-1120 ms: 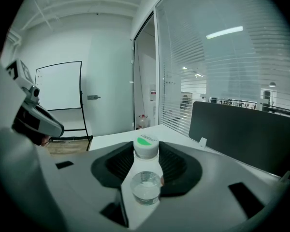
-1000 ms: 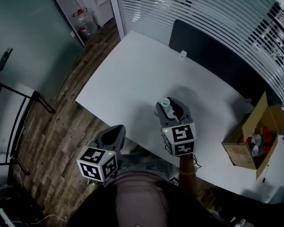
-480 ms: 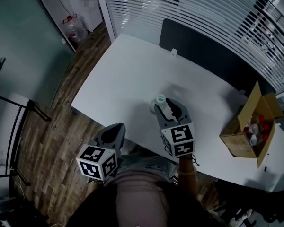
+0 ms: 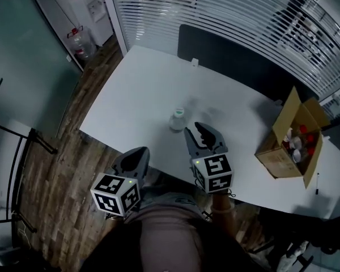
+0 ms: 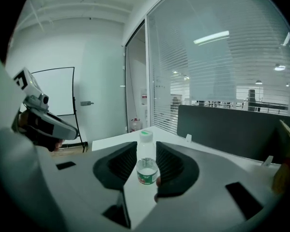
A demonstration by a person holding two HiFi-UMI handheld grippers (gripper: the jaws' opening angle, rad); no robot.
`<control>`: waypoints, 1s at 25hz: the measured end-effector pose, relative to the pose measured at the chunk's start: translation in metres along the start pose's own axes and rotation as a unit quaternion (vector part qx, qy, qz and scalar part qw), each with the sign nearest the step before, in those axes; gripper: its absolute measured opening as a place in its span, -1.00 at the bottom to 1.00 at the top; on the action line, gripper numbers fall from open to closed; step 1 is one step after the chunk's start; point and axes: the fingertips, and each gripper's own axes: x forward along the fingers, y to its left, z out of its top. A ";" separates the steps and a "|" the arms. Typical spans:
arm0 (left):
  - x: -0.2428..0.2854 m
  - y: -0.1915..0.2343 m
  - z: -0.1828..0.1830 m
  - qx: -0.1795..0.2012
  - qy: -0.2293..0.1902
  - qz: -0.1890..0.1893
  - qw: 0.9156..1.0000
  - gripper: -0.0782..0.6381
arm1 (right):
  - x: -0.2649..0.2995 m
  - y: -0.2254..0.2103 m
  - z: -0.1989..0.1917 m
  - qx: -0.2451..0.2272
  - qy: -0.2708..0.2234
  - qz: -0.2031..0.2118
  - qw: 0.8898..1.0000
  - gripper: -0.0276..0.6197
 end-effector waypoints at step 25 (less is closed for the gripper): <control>-0.038 -0.111 -0.025 0.011 -0.021 -0.024 0.999 -0.76 | -0.148 0.008 -0.005 -0.026 -0.036 -0.006 0.999 -0.80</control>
